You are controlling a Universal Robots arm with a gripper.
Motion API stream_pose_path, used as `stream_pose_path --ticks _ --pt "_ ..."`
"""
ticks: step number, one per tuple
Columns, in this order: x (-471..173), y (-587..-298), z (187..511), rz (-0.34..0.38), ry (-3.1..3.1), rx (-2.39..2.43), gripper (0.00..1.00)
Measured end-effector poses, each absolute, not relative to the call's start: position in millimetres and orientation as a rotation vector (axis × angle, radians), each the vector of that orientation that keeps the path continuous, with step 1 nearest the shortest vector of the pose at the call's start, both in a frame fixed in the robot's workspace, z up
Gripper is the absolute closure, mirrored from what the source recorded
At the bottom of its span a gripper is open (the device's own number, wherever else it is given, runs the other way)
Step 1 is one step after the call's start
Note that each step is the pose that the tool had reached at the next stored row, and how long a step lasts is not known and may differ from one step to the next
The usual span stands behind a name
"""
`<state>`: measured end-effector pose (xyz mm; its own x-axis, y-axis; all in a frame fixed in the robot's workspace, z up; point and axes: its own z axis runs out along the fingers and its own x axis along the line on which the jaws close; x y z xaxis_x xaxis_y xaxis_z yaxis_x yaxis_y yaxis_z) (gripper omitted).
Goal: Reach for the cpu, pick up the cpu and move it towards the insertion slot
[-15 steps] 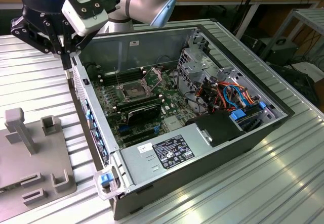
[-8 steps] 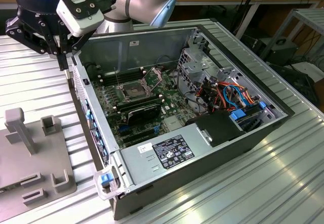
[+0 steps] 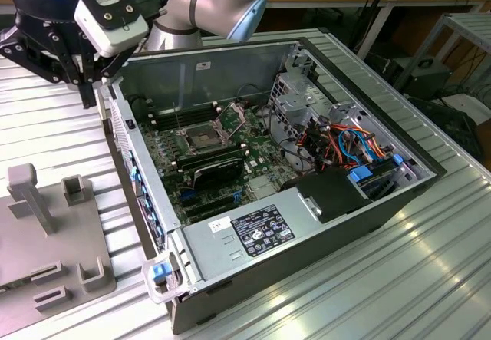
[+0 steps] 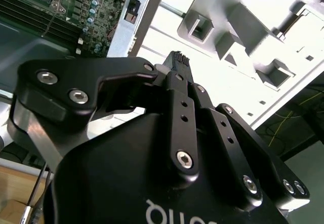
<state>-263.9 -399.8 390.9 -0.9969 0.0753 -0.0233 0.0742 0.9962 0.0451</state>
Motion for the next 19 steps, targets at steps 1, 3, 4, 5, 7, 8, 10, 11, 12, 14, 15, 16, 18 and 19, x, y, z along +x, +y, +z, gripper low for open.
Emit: stream_pose_path --ticks 1,3,4,5,7,8,10,11,12,14,15,16,18,19 --pt "-265.7 -399.8 390.9 0.069 3.114 0.117 0.89" --pt "-267.6 -399.9 390.9 0.069 3.114 0.116 0.89" --pt "-268.5 -399.9 390.8 0.069 3.114 0.117 0.89" --pt "-269.1 -399.9 390.8 0.069 3.114 0.117 0.89" --pt "-270.7 -399.9 390.8 0.069 3.114 0.116 0.89" --pt "-271.4 -399.9 390.8 0.069 3.114 0.117 0.89" --pt "-272.9 -399.9 390.7 0.069 3.114 0.117 0.89" --pt "-273.6 -399.9 390.8 0.069 3.114 0.117 0.89" --pt "-274.5 -399.9 390.7 0.069 3.114 0.117 0.89" --pt "-277.1 -399.9 390.7 0.069 3.114 0.117 0.89" --pt "-278.2 -400.0 390.7 0.069 3.114 0.117 0.89" --pt "-279.6 -400.0 390.6 0.069 3.114 0.117 0.89" --pt "-281.2 -400.1 390.5 0.069 3.114 0.117 0.89" --pt "-281.5 -400.1 390.5 0.069 3.114 0.116 0.89"
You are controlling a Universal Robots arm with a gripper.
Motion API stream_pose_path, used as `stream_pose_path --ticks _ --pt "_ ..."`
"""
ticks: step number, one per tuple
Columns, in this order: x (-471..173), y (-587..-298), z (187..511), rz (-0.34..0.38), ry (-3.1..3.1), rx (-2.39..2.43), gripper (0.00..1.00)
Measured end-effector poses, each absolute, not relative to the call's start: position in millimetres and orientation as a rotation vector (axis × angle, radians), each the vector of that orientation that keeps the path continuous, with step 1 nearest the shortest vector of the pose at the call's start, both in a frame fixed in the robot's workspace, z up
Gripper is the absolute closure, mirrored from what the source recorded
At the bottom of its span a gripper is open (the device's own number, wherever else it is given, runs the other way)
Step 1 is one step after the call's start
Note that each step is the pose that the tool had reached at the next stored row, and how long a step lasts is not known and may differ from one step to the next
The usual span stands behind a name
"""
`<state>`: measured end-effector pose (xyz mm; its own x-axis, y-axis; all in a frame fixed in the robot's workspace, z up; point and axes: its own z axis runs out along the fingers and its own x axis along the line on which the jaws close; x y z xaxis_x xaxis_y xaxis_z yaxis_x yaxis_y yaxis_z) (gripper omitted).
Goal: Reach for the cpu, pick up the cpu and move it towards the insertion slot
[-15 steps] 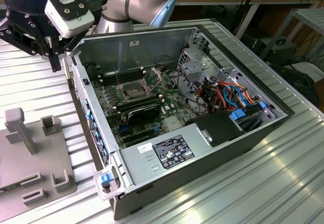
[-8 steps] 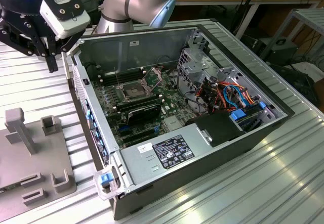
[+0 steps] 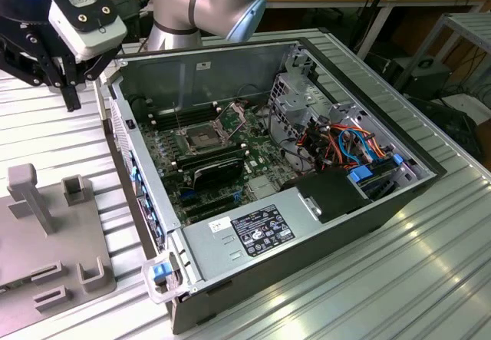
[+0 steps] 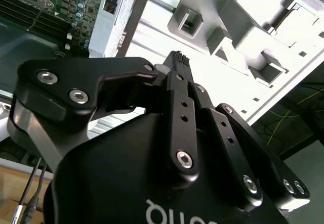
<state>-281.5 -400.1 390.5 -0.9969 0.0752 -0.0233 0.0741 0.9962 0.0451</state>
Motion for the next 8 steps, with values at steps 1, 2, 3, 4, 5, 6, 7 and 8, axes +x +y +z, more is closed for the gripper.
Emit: stream_pose_path --ticks 1,2,3,4,5,6,7,8 --pt "-281.9 -400.1 390.5 0.069 3.114 0.116 0.89" --pt "-282.5 -400.1 390.4 0.069 3.114 0.117 0.89" --pt "-283.1 -400.3 390.4 0.069 3.114 0.117 0.89" --pt "-284.1 -400.8 390.4 0.069 3.114 0.116 0.89" --pt "-285.2 -401.7 390.4 0.069 3.114 0.116 0.89" --pt "-286.2 -402.6 390.3 0.069 3.114 0.117 0.89" --pt "-287.7 -404.5 390.3 0.069 3.114 0.117 0.89" --pt "-288.8 -406.4 390.3 0.069 3.114 0.116 0.89"
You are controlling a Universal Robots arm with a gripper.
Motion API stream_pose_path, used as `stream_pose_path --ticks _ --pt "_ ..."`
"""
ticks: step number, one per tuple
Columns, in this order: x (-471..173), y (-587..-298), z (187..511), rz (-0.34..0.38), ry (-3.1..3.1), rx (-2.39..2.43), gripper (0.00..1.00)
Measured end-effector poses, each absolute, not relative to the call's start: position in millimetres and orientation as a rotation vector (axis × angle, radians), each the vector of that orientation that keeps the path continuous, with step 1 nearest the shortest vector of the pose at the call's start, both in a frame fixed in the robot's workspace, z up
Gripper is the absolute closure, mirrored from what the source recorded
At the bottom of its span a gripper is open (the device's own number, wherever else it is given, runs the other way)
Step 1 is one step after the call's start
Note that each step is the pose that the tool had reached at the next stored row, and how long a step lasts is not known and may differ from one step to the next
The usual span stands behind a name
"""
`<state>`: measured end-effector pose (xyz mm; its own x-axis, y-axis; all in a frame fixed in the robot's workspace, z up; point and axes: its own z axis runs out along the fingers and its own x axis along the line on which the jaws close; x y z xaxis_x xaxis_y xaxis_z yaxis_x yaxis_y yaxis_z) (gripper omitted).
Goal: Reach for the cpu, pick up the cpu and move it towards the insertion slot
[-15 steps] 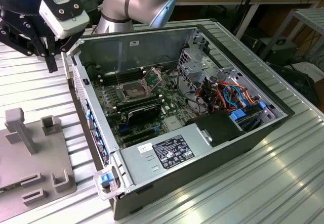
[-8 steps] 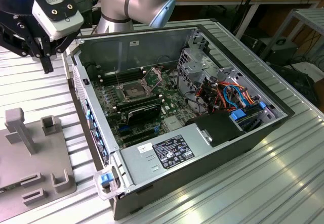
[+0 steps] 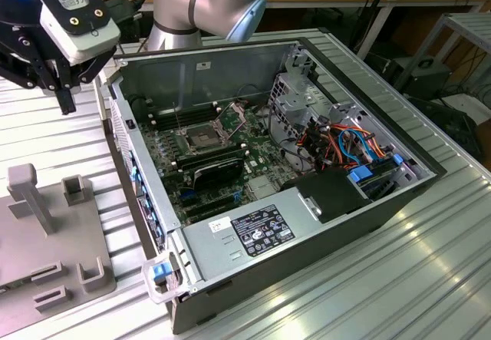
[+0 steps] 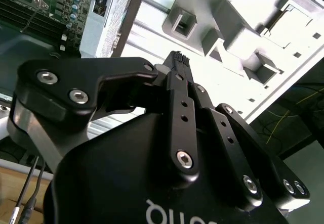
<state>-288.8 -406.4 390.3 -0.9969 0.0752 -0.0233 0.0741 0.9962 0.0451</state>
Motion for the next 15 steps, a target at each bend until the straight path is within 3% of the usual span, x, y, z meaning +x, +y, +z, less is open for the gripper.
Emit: stream_pose_path --ticks 15 --pt "-293.3 -414.9 389.9 0.069 3.114 0.117 0.89"
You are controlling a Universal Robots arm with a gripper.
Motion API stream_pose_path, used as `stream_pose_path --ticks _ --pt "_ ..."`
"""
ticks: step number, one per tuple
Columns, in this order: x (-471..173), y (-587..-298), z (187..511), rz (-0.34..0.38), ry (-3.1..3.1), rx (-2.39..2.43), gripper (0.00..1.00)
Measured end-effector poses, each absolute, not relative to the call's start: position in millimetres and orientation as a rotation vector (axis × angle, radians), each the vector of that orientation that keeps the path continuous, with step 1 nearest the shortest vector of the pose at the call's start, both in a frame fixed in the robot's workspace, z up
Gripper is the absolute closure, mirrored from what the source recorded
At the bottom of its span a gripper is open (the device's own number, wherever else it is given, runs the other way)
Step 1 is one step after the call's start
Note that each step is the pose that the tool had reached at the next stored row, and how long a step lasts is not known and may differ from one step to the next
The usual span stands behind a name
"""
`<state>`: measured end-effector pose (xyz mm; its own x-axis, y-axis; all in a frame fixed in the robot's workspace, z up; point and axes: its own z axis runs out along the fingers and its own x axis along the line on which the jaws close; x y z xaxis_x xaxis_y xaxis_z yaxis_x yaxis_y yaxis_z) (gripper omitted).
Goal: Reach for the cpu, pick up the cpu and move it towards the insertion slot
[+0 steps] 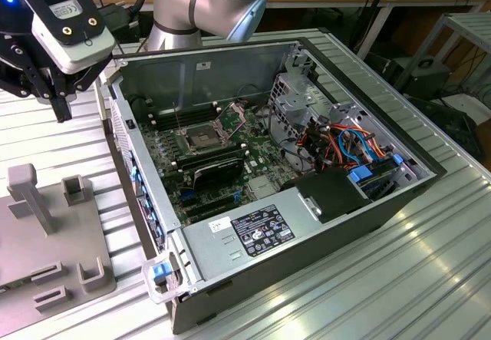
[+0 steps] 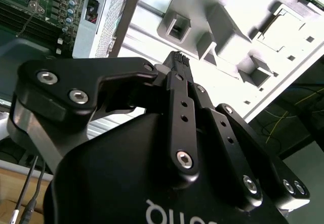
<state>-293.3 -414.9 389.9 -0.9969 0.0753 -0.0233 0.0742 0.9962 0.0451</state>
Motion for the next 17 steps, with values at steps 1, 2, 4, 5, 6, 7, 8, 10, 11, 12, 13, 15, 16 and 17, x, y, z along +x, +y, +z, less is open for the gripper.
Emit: stream_pose_path --ticks 1,2,4,5,6,7,8,10,11,12,13,15,16,17 --pt "-293.3 -414.9 389.9 0.069 3.114 0.117 0.89" --pt "-293.2 -414.9 389.9 0.069 3.114 0.117 0.89" --pt "-293.6 -415.1 389.9 0.069 3.114 0.116 0.89" --pt "-294.1 -415.1 389.9 0.069 3.114 0.116 0.89" --pt "-294.9 -415.2 389.9 0.069 3.114 0.117 0.89" --pt "-296.5 -415.5 389.9 0.069 3.114 0.117 0.89" --pt "-297.9 -415.7 389.9 0.069 3.114 0.117 0.89" --pt "-300.0 -415.9 389.9 0.069 3.114 0.117 0.89" --pt "-300.8 -416.0 389.9 0.069 3.114 0.117 0.89" --pt "-301.6 -416.0 389.9 0.069 3.114 0.117 0.89" --pt "-302.2 -416.0 389.9 0.069 3.114 0.117 0.89" --pt "-304.1 -416.1 389.9 0.069 3.114 0.117 0.89" --pt "-304.8 -416.1 389.9 0.069 3.114 0.117 0.89" --pt "-306.1 -416.1 389.9 0.069 3.114 0.117 0.89"
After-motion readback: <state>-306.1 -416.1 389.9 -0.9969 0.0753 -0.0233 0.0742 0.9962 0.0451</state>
